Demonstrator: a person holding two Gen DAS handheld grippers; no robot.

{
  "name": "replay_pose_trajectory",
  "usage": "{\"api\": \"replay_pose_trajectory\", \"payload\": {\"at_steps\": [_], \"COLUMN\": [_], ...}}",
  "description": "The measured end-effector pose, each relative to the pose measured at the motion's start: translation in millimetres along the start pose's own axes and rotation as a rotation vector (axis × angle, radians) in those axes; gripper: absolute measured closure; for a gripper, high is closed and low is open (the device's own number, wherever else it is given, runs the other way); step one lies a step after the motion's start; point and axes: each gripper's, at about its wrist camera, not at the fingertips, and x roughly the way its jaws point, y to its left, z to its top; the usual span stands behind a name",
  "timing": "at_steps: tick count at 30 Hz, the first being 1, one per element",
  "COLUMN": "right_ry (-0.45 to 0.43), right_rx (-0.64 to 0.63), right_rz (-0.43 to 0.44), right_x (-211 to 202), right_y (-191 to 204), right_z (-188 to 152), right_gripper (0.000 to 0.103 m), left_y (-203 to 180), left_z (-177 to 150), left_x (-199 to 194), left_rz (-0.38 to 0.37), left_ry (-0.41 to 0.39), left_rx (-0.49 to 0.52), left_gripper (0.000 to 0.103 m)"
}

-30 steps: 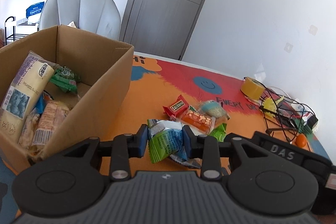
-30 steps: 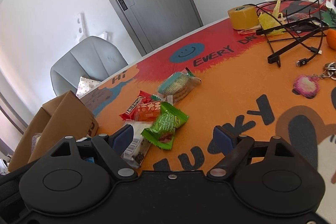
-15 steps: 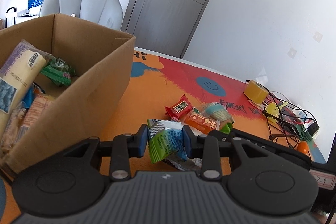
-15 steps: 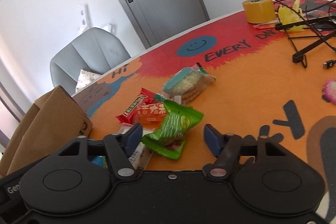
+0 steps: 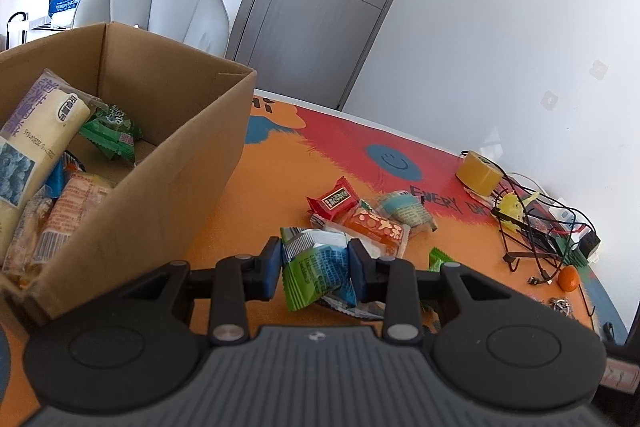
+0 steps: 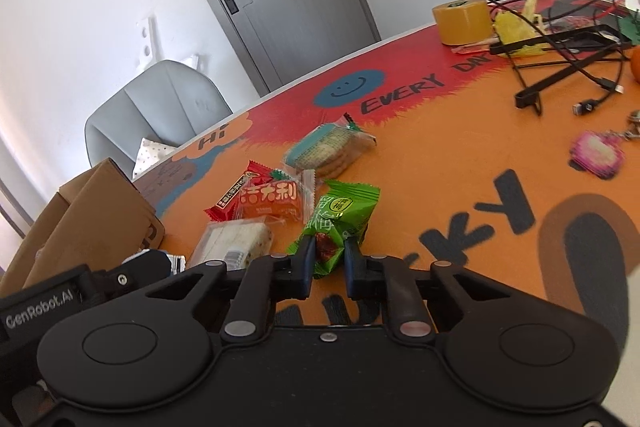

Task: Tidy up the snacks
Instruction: 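Grasp the green-and-blue packet with the left gripper while the right grasps the green-wrapped snack, then carry both packets over the box and open both grippers to drop them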

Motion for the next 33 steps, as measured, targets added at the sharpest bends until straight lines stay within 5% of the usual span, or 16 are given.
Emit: {"api": "replay_pose_trajectory", "payload": {"at_steps": [10,33], "right_ry": [-0.075,-0.123], "right_rx": [0.014,-0.014], "right_rz": [0.029,0.179], "right_x": [-37,-56], "right_y": [7,51], "right_z": [-5,-11], "right_gripper": [0.088,0.088], "left_y": [-7,22], "left_z": [-1,24], "left_x": [-37,-93], "left_rz": [-0.028,0.052], "left_ry": [-0.052,-0.174], "left_rx": [0.011,-0.008], "left_gripper": [0.069,0.069]}}
